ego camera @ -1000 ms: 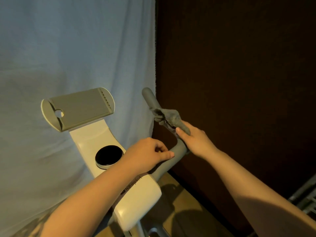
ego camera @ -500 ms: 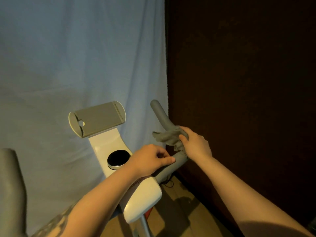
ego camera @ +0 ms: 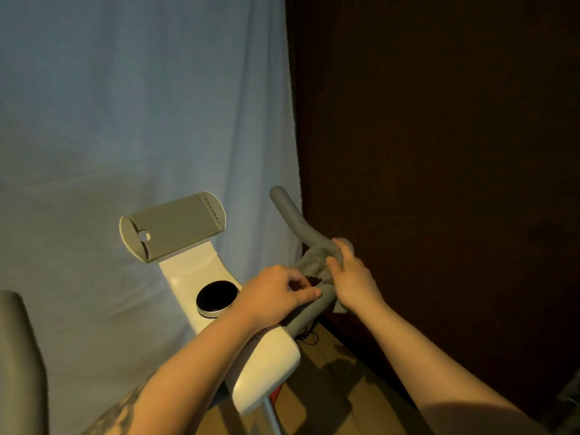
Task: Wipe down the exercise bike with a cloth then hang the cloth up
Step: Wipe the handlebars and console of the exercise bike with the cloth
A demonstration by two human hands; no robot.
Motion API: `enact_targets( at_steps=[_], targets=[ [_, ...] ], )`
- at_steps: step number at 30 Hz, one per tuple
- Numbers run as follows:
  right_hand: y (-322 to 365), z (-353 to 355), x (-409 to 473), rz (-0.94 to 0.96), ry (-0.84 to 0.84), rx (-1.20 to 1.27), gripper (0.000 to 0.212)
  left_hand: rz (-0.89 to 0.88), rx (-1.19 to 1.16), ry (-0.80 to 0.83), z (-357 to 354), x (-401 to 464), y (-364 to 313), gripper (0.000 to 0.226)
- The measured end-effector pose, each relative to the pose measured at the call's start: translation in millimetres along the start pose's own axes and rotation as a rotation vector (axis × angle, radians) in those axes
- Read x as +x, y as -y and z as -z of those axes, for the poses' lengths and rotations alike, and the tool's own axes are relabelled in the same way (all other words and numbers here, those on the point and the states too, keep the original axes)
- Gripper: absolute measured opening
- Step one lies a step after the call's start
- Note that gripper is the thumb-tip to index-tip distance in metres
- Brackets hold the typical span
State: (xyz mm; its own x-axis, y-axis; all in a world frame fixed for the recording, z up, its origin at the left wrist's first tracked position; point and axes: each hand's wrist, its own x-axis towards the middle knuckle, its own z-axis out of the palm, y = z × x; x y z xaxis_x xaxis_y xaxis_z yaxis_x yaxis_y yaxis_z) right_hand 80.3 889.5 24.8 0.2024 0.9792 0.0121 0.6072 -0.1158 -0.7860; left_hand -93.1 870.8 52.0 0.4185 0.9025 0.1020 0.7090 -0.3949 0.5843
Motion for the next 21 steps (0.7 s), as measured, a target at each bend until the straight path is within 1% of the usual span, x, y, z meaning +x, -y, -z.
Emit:
enact_targets(
  at_steps=[2,3,6,8,10,12,13,14,16,18,20,21],
  targets=[
    [11,0,12,-0.021,0.028,0.083,0.046,-0.006,0.007,-0.004,1,0,-1,0.031],
    [18,0,17,-0.032,0.011,0.098,0.043,-0.01,0.011,-0.003,1,0,-1,0.031],
    [30,-5,17,-0.063,-0.141,0.075,0.037,-0.031,0.027,-0.028,3,-3,-4,0.024],
    [25,-15,-3,-0.096,-0.186,0.118,0.043,-0.053,0.056,-0.04,10,-9,-2,0.017],
    [17,-26,-25,-0.134,-0.214,0.18,0.052,-0.114,0.2,0.008,22,-18,4,0.016],
    [14,-30,-34,-0.155,-0.228,0.241,0.058,-0.195,0.334,0.043,35,-30,16,0.02],
    [15,-28,-32,-0.16,-0.23,0.266,0.059,-0.224,0.355,0.035,40,-35,21,0.023],
    [17,-25,-24,-0.157,-0.236,0.273,0.06,-0.24,0.351,0.02,42,-39,25,0.028],
    [28,-32,-26,-0.216,-0.32,0.275,0.058,-0.287,0.323,0.037,45,-52,36,0.044],
    [31,-38,-36,-0.246,-0.38,0.297,0.056,-0.302,0.305,-0.011,38,-55,36,0.057],
    [31,-55,-64,-0.207,-0.392,0.385,0.058,-0.337,0.317,-0.036,38,-58,37,0.057],
    [31,-62,-79,-0.167,-0.371,0.415,0.06,-0.345,0.326,-0.049,39,-57,38,0.052]
  ],
)
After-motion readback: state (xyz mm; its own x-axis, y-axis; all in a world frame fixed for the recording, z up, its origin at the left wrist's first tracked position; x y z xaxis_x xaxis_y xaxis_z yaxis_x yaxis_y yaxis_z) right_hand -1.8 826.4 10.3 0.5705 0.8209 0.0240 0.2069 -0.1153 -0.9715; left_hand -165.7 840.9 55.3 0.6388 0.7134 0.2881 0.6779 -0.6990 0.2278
